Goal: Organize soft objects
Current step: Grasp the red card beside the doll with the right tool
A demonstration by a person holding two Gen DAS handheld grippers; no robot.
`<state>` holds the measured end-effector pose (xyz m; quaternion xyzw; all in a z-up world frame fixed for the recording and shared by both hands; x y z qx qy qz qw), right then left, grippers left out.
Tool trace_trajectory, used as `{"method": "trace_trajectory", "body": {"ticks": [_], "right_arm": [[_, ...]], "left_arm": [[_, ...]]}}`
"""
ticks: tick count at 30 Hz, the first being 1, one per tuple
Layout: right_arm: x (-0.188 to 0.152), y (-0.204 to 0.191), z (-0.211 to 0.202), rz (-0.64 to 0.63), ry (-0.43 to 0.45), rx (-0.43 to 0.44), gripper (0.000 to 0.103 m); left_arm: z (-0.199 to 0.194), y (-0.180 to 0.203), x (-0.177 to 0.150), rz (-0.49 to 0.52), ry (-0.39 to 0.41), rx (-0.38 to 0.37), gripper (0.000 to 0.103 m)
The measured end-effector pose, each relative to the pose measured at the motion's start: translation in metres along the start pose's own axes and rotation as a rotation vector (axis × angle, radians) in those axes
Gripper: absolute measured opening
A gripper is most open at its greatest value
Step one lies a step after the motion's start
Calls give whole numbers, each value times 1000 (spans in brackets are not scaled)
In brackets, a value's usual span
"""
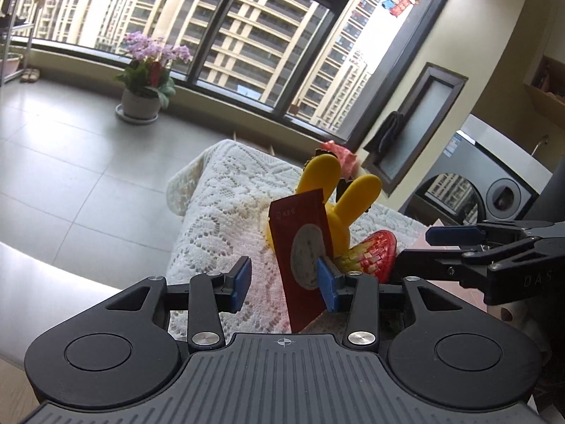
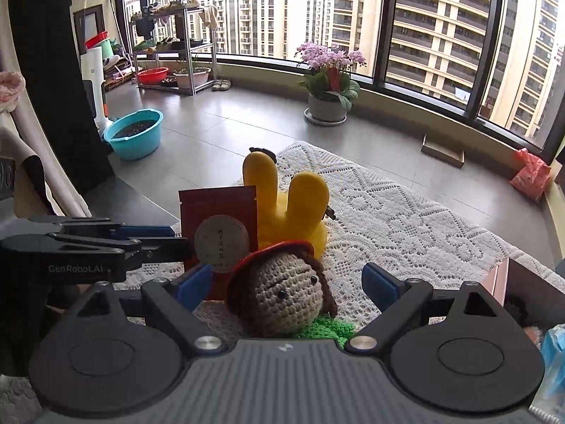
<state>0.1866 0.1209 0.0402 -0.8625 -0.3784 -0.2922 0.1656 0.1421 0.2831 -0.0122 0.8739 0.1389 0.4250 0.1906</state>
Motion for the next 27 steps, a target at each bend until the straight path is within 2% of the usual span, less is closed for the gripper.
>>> {"method": "trace_trajectory", "body": {"ticks": [2, 4, 6, 8, 9, 10, 12, 16, 17, 18, 20, 21, 23, 24, 27], "right_arm": [[12, 3, 3, 98, 0, -7, 92], [20, -8, 3, 110, 30, -6, 92], [24, -29, 4, 39, 51, -2, 92], [24, -56, 14, -94, 57, -43, 92], [22, -66, 21, -142, 53, -64, 92], [20, -75, 30, -187, 41, -93, 92], [19, -86, 51, -211, -4, -152, 92], [22, -88, 84, -154, -95, -274, 88], [22, -89, 89, -162, -89, -308, 80], [21, -90, 90, -174, -89, -325, 64], [18, -92, 84, -201, -80, -352, 50], [17, -92, 78, -201, -76, -336, 40], [15, -91, 60, -179, -75, -289, 12], [15, -89, 50, -169, -67, -289, 4], [17, -81, 14, -138, -20, -238, 4]], "left_arm": [[-4, -1, -6, -30, 13, -25, 44], [-17, -12, -13, -81, 30, -17, 44], [-39, -28, -19, -116, 75, 28, 45], [-63, -52, -23, -179, 157, 142, 44], [-72, -60, -24, -213, 195, 175, 44], [-79, -67, -25, -249, 230, 188, 44], [-88, -73, -25, -294, 275, 168, 44], [-87, -68, -25, -252, 278, 178, 44], [-86, -65, -26, -235, 266, 175, 44], [-85, -60, -27, -219, 261, 167, 44], [-82, -53, -26, -190, 257, 156, 44], [-80, -51, -26, -181, 255, 152, 44], [-80, -47, -26, -170, 255, 143, 44], [-79, -46, -25, -170, 256, 143, 44], [-80, -46, -26, -169, 259, 147, 44]]}}
Point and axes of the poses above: each gripper's, at about its wrist camera, not at the fingertips, and z roughly the way its jaws point, y to its right, x to its top, the point moved 9 cm from there along z, roughly the way its jaws point, and after that the axes turned 6 degrees about -y, right-handed, at the moved point
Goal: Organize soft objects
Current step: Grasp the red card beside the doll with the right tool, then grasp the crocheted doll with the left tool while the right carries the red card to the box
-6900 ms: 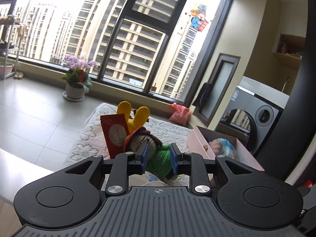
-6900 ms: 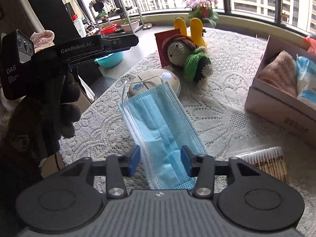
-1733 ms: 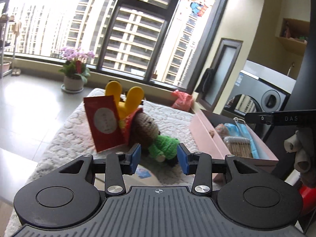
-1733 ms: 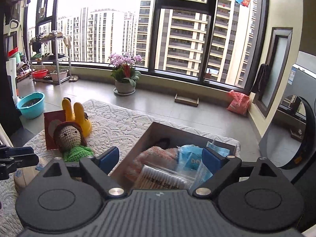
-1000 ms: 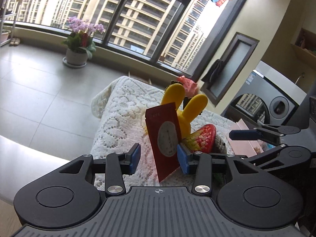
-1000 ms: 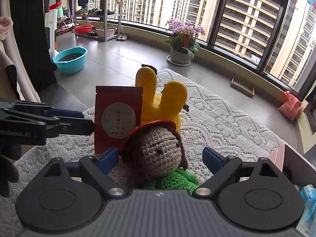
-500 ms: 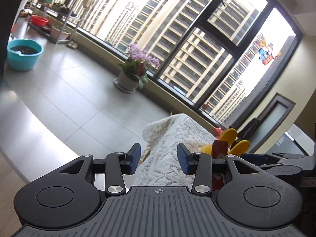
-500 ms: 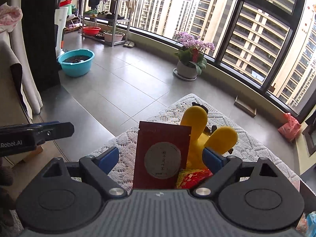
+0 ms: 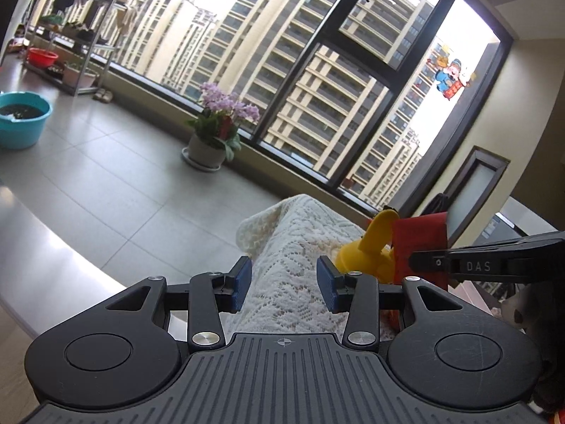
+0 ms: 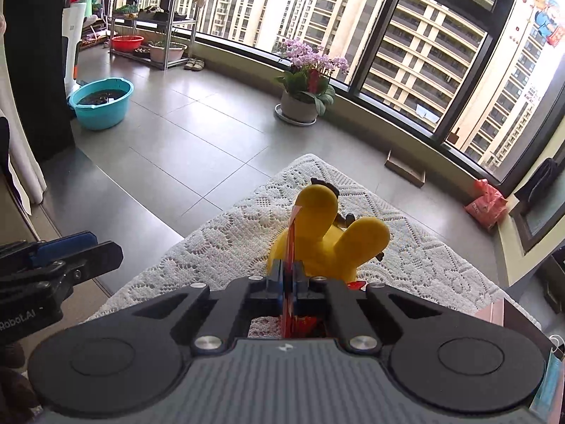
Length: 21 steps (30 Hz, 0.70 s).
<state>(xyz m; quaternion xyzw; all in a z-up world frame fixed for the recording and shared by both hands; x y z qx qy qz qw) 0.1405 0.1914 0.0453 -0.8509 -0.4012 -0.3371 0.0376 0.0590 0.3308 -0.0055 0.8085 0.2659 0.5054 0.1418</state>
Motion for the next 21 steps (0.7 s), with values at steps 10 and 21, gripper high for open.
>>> {"method": "trace_trajectory", "body": {"ticks": [10, 21], "right_arm": [[-76, 79, -102, 131, 64, 58, 4], [-231, 144, -141, 224, 62, -166, 4]], "left_arm": [[12, 73, -15, 118, -184, -172, 44], [82, 144, -55, 17, -426, -85, 44]]}}
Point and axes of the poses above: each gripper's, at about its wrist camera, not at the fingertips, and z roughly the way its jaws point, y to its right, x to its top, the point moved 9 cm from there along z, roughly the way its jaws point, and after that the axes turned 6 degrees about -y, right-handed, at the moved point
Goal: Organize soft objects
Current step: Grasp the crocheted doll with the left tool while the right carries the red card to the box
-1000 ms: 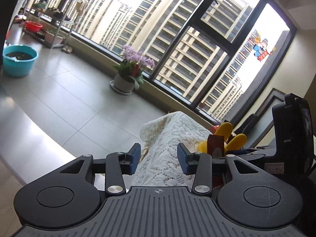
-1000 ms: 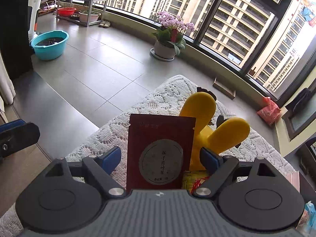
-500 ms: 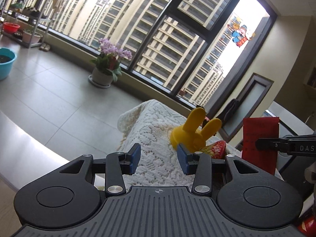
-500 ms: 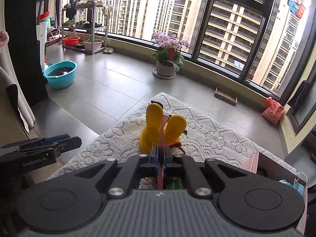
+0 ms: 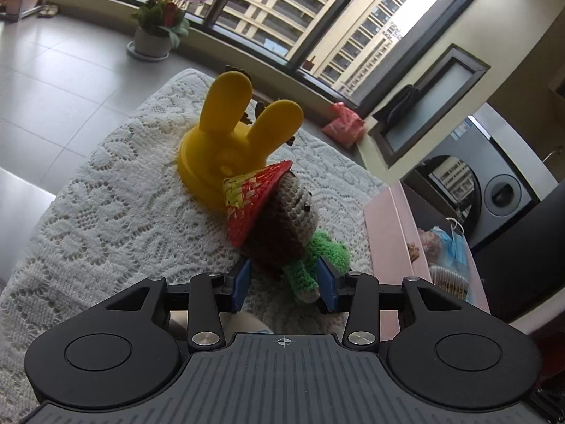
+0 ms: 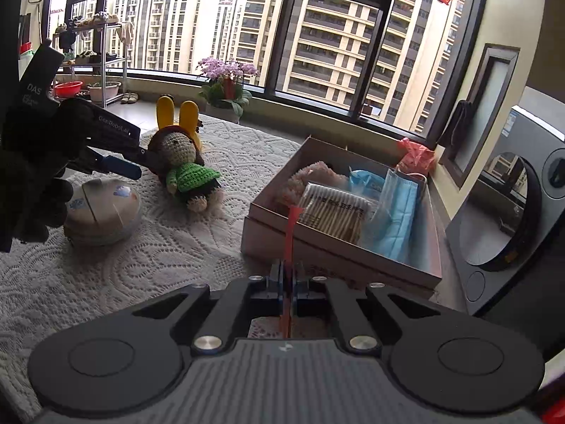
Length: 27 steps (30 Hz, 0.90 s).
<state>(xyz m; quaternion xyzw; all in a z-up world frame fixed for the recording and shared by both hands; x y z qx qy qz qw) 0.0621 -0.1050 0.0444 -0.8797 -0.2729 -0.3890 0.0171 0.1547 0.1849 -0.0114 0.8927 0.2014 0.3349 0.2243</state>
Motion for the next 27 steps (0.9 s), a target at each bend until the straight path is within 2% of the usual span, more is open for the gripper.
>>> {"method": "trace_trajectory", "body": {"ticks": [2, 4, 6, 7, 9, 12, 15, 16, 19, 24, 27], "right_arm": [[-23, 15, 4, 2, 2, -65, 4], [-41, 25, 9, 30, 0, -80, 5], [-47, 28, 5, 42, 42, -84, 6], [-48, 27, 2, 47, 60, -67, 5], [-51, 22, 3, 68, 81, -1, 8], [-50, 11, 13, 77, 107, 52, 12], [-50, 6, 19, 93, 120, 90, 13], [-51, 6, 19, 98, 125, 96, 13], [-51, 8, 12, 111, 132, 111, 13], [-50, 18, 5, 145, 115, 141, 8], [-51, 28, -4, 174, 103, 150, 5]], "left_arm": [[12, 7, 6, -26, 21, 30, 48], [22, 12, 10, -54, 43, 81, 54], [32, 16, 12, -76, 65, 143, 60], [37, 18, 13, -80, 74, 168, 68], [51, 21, 14, -77, 77, 221, 75], [62, 28, 16, -17, 101, 291, 77], [63, 33, 16, 41, 96, 319, 73], [62, 33, 15, 58, 94, 325, 72], [56, 39, 11, 88, 84, 278, 66], [41, 60, -8, 219, 53, 272, 63], [21, 77, -34, 283, 22, 208, 63]]}}
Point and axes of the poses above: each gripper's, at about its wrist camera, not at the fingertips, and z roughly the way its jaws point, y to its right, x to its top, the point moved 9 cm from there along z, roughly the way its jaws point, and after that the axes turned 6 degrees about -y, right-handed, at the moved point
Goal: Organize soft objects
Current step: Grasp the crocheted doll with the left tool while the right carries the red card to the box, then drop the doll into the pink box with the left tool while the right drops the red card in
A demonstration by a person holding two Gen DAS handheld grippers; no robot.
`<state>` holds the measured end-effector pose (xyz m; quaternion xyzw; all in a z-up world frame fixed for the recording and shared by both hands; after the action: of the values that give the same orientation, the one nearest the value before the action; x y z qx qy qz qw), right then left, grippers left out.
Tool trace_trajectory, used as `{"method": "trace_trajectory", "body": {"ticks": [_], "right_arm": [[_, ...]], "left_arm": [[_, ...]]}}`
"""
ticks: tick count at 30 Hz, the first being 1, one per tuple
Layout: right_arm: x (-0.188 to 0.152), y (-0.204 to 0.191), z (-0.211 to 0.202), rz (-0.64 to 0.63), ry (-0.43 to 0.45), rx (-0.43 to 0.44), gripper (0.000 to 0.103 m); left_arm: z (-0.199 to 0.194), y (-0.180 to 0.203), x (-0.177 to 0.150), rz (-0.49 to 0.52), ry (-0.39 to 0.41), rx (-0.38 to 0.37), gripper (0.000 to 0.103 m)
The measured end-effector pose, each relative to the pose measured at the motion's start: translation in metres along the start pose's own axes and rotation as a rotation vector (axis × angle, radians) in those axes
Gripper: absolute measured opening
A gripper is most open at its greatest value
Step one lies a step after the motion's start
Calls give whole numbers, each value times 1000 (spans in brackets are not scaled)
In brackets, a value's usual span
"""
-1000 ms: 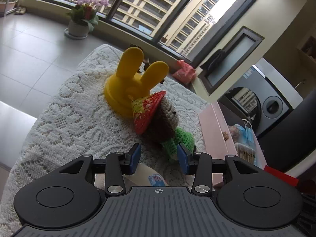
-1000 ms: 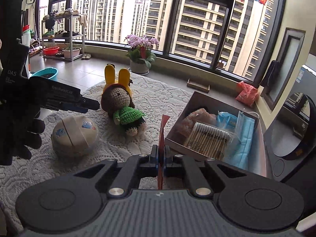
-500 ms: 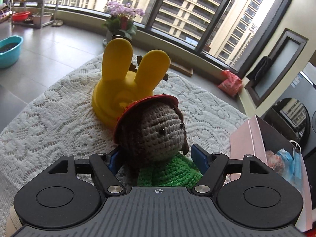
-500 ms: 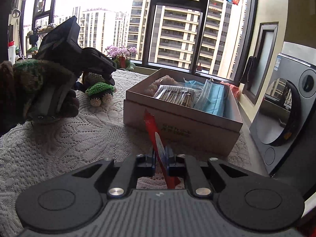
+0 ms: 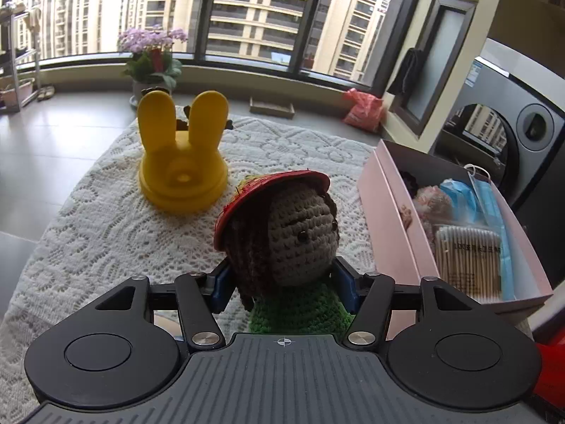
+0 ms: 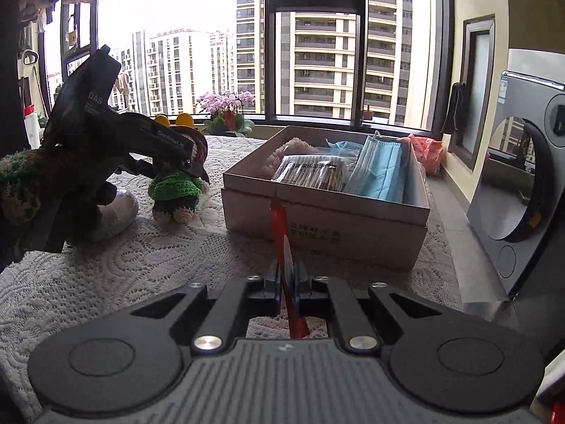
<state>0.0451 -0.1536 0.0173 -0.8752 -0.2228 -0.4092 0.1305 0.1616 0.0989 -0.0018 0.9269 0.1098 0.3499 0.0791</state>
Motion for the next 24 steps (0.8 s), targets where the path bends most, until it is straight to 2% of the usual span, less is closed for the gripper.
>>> {"method": "trace_trajectory", "body": {"ticks": [4, 8, 11, 13, 15, 20, 22, 24], "right_arm": [[0, 10, -22, 45, -13, 23, 5], [-3, 20, -46, 67, -20, 31, 5], [-6, 28, -62, 75, -16, 11, 5], [-7, 32, -72, 77, -4, -5, 5], [-8, 35, -78, 83, 7, -14, 5], [-13, 42, -81, 101, 18, -28, 5], [-15, 46, -79, 113, 15, -34, 5], [-17, 51, -76, 130, 14, -38, 5]], "left_arm": [[-39, 22, -34, 91, -19, -103, 62], [-68, 53, -75, 174, -102, -271, 62], [-82, 70, -83, 202, -134, -357, 62], [-86, 82, -71, 233, -107, -378, 62], [-88, 98, -47, 262, -46, -377, 63], [-65, 139, 41, 285, 121, -428, 64], [-43, 155, 63, 275, 106, -443, 64], [-8, 174, 71, 248, 10, -480, 64]]}}
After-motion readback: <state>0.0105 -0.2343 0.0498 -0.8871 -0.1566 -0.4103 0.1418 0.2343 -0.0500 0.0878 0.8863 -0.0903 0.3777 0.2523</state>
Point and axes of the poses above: each gripper's, at about its wrist camera, not at the fingertips, and z roughly the way its jaws point, y to its right, x to its top, the point moved 9 cm from there along z, roughly the way its jaws point, and after that the axes turned 6 degrees about -y, right-handed, at the moved point
